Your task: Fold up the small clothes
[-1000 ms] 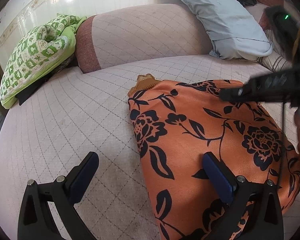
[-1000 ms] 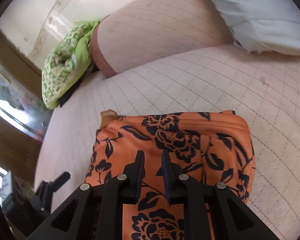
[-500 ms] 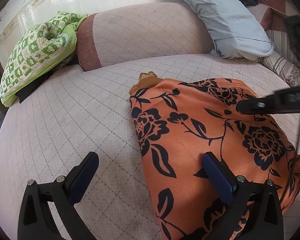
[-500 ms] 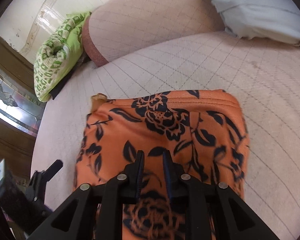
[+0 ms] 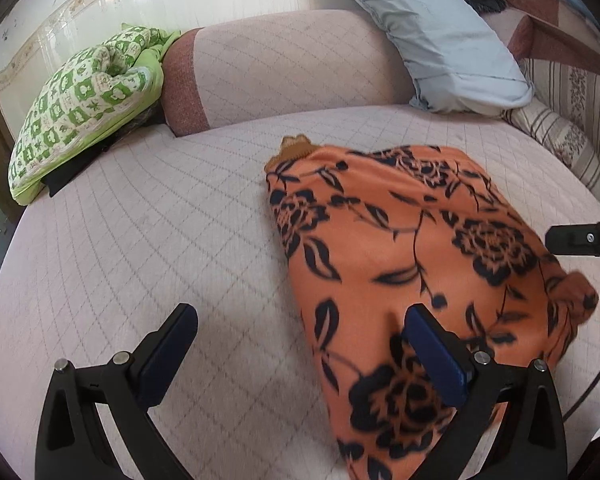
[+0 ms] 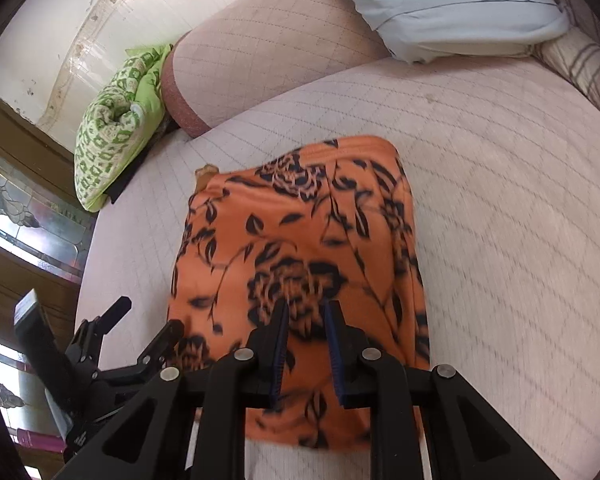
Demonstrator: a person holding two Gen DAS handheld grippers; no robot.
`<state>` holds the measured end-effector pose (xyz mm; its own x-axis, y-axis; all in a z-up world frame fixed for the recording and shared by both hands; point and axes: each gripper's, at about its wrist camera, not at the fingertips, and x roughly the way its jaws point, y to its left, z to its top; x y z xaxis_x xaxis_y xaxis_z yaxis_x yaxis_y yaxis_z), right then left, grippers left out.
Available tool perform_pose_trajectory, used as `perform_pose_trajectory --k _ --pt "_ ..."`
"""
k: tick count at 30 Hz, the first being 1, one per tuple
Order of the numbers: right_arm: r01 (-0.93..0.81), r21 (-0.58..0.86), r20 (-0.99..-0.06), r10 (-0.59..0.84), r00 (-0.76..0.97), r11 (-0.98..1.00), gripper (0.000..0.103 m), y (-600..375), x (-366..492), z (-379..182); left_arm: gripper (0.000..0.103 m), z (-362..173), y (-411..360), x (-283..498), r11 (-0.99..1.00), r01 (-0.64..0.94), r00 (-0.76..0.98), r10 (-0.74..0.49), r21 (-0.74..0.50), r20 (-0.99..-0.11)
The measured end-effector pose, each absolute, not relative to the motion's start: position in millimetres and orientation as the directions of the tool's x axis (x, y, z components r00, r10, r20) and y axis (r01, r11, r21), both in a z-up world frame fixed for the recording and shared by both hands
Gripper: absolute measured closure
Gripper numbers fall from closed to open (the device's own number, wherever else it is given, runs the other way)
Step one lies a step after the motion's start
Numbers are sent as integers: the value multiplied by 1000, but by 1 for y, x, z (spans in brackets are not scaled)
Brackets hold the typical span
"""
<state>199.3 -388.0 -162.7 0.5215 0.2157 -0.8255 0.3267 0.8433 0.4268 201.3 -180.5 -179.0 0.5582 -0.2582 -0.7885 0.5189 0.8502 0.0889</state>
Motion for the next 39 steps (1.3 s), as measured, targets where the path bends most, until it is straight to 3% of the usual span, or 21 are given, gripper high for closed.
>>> perform_pose_trajectory --k 6,10,15,16,19,24,39 --pt "356 355 -884 187 428 864 81 -377 188 -198 0 -201 -180 192 837 544 447 -235 53 -863" --pt "320 328 -879 163 449 889 81 -371 186 -192 0 -187 -174 192 847 530 478 -270 30 -835" --pt "305 440 -801 216 558 845 80 -394 178 -173 0 -170 -163 197 869 492 523 -348 -58 -778" --pt "303 445 -788 208 580 843 75 -398 176 -169 0 -169 -163 200 870 487 522 -358 -74 -774" --pt "313 453 -756 173 631 835 21 -415 173 -164 0 -172 -165 214 870 472 498 -396 -143 -771" --pt "343 542 -731 228 643 767 20 -448 176 -177 0 -186 -177 233 861 463 414 -418 -209 -809" --pt "317 605 -754 399 522 730 21 -475 225 -226 0 -199 -192 257 836 510 389 -432 -200 -814"
